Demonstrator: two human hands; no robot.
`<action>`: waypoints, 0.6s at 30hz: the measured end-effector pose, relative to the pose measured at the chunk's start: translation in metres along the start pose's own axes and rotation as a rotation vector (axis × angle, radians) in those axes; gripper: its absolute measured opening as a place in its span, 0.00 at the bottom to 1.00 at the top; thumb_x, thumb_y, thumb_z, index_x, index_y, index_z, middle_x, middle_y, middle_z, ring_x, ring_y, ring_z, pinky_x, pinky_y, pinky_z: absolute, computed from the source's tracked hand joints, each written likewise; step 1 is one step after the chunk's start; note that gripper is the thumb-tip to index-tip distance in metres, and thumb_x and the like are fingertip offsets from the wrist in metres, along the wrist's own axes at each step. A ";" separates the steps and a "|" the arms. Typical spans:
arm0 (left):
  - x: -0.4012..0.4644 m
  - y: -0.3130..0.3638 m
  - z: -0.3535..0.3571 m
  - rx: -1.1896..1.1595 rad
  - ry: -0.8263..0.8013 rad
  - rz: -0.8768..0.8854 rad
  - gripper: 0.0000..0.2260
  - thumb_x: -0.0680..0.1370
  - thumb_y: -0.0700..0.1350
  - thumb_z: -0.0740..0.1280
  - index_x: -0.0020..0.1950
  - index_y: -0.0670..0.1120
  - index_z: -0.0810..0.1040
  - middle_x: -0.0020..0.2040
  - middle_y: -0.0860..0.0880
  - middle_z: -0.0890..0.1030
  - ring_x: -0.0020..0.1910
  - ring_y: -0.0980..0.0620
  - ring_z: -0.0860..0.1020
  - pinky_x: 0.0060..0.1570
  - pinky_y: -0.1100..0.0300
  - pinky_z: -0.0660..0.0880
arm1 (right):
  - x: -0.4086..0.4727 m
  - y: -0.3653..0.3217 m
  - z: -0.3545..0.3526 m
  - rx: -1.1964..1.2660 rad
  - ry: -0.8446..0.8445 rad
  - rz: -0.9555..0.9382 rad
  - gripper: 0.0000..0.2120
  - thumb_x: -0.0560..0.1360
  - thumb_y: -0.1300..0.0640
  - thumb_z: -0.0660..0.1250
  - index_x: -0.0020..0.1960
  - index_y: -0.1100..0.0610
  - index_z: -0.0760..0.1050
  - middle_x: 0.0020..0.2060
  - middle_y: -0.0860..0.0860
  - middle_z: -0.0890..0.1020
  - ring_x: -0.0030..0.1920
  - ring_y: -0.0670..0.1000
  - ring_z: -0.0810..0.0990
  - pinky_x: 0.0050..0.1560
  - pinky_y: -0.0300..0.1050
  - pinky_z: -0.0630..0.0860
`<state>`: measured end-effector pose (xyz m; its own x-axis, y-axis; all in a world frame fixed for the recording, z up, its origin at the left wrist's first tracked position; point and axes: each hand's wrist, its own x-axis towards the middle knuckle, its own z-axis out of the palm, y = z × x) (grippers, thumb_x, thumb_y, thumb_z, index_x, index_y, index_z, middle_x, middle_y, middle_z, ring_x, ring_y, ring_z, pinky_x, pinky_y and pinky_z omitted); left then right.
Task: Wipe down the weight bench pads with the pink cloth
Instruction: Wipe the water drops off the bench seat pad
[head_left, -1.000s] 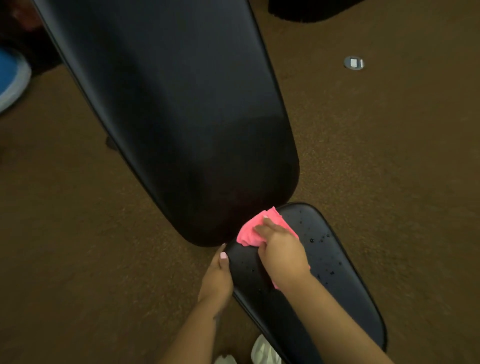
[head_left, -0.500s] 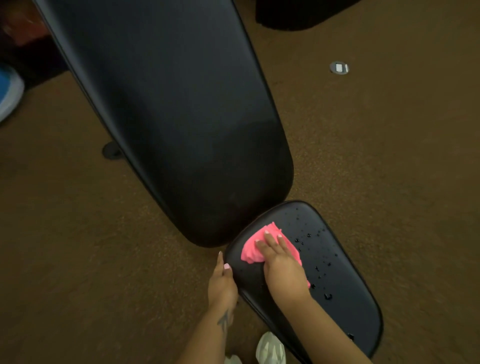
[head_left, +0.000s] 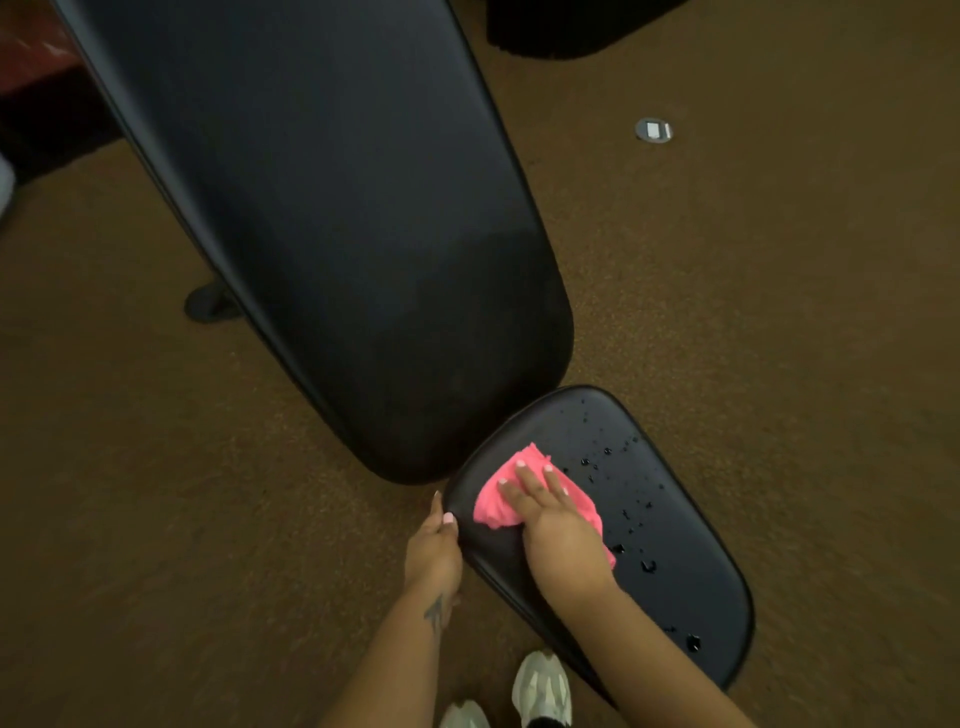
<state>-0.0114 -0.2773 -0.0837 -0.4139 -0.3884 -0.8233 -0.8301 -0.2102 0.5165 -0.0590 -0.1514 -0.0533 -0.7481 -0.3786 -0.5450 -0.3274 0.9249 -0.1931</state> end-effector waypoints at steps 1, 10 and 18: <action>0.002 0.000 -0.001 0.014 0.002 0.004 0.20 0.84 0.48 0.56 0.75 0.59 0.62 0.71 0.48 0.71 0.66 0.43 0.73 0.64 0.42 0.70 | 0.005 -0.004 -0.004 -0.044 0.081 0.017 0.50 0.65 0.52 0.76 0.76 0.48 0.45 0.73 0.48 0.32 0.75 0.49 0.47 0.72 0.43 0.52; 0.005 -0.003 -0.007 0.017 -0.044 -0.066 0.19 0.82 0.47 0.58 0.72 0.61 0.67 0.64 0.45 0.78 0.56 0.44 0.77 0.44 0.49 0.75 | -0.025 -0.029 0.008 0.047 -0.099 -0.085 0.44 0.73 0.70 0.64 0.75 0.47 0.40 0.72 0.44 0.32 0.74 0.53 0.35 0.71 0.57 0.51; -0.006 -0.005 -0.003 -0.130 -0.062 -0.012 0.21 0.84 0.48 0.55 0.77 0.60 0.57 0.74 0.48 0.66 0.70 0.41 0.68 0.61 0.40 0.70 | -0.007 -0.015 -0.001 0.012 -0.042 0.015 0.48 0.71 0.63 0.71 0.76 0.49 0.39 0.74 0.48 0.36 0.75 0.55 0.37 0.73 0.51 0.46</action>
<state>-0.0035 -0.2767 -0.0811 -0.4298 -0.3303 -0.8403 -0.7815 -0.3301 0.5295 -0.0493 -0.1629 -0.0461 -0.7276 -0.3634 -0.5818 -0.3097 0.9308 -0.1941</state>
